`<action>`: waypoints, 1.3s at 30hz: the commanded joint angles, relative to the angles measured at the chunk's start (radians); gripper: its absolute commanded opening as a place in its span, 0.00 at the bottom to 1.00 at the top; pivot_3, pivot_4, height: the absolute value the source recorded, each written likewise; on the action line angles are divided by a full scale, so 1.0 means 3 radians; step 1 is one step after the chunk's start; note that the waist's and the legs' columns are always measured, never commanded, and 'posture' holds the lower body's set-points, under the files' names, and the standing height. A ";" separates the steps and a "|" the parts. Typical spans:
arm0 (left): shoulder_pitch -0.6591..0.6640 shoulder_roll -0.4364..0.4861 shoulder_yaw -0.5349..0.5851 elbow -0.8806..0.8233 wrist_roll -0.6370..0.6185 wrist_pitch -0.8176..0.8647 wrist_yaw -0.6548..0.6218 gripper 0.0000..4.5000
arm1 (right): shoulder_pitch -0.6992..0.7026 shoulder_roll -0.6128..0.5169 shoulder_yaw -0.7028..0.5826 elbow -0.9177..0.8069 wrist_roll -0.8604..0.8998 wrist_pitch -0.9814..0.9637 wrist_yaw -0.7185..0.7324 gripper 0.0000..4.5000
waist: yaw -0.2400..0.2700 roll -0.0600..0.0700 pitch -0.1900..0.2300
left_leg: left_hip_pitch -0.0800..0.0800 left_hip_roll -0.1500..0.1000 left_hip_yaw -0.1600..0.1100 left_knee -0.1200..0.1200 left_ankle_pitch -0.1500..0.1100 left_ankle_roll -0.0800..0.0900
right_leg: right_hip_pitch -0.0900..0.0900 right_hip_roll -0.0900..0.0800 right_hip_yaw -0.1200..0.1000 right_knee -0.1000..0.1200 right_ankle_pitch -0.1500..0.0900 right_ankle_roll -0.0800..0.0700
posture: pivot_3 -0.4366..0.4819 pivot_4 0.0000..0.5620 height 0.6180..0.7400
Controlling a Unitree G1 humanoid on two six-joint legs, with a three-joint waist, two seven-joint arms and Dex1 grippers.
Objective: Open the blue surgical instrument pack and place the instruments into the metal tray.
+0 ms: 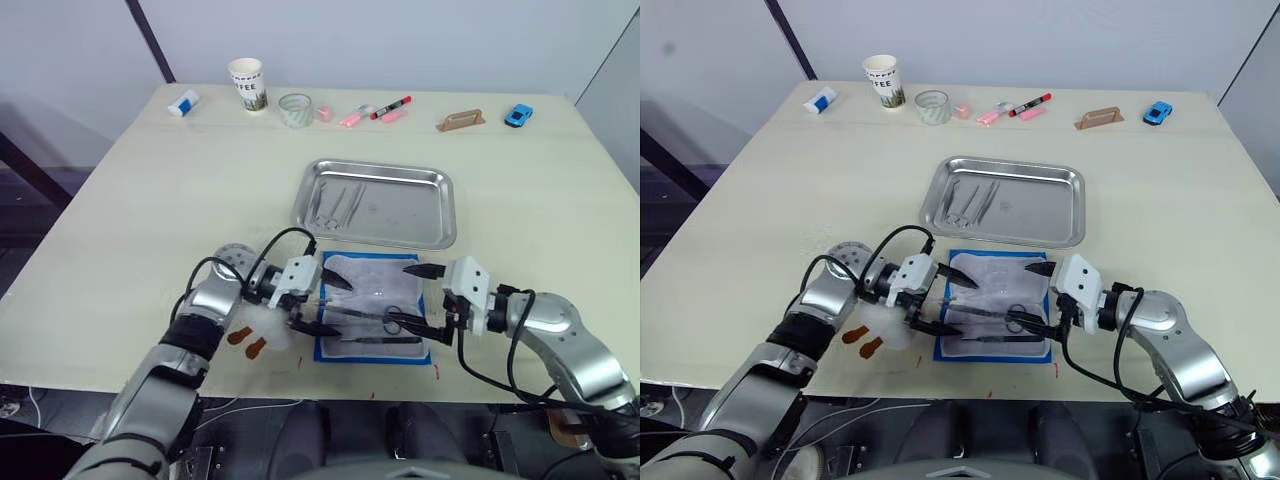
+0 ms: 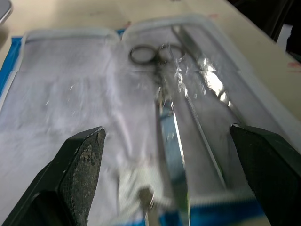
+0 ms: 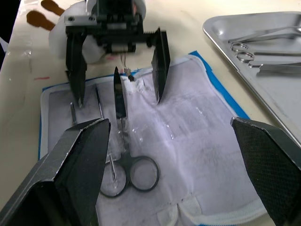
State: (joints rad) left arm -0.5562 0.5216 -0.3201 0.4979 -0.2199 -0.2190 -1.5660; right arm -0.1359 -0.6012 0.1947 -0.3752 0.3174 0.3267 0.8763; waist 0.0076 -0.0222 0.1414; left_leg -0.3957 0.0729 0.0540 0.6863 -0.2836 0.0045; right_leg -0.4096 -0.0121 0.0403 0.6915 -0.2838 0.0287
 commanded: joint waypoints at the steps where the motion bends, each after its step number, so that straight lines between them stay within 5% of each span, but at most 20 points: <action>1: 0.0065 -0.0004 -0.0064 0.0189 -0.0011 -0.0045 -0.0161 0.99 | -0.0032 0.0014 -0.0010 -0.0068 0.0010 -0.0014 0.0015 1.00 | 0.0002 0.0000 0.0000 | 0.0000 0.0000 0.0000 0.0000 0.0000 0.0000 | 0.0000 0.0000 0.0000 0.0000 0.0000 0.0000 | 0.48 0.27 0.82; 10: -0.0040 -0.0015 -0.0172 0.0572 0.0075 -0.0314 -0.0161 0.99 | -0.0079 -0.0046 0.0078 -0.0136 -0.0069 0.0158 0.0021 1.00 | 0.0010 0.0003 -0.0002 | 0.0003 0.0000 0.0000 0.0000 0.0000 0.0000 | 0.0000 0.0001 0.0000 0.0004 0.0000 0.0000 | 0.48 0.27 0.82; 39: 0.0078 0.0000 -0.0193 0.0419 0.0078 -0.0273 -0.0161 0.99 | -0.0699 -0.0214 0.0739 -0.0076 -0.0737 0.1108 -0.0078 1.00 | 0.0008 0.0014 -0.0009 | 0.0003 0.0000 0.0000 0.0000 0.0000 0.0000 | 0.0000 0.0001 0.0001 0.0004 -0.0001 -0.0001 | 0.48 0.27 0.82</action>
State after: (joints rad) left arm -0.5767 0.5125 -0.3398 0.5991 -0.2410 -0.3141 -1.5704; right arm -0.3428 -0.6444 0.4143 -0.3875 0.1201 0.6344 0.8461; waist 0.0102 -0.0181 0.1387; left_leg -0.3948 0.0729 0.0542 0.6863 -0.2837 0.0047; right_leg -0.4096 -0.0119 0.0405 0.6926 -0.2840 0.0284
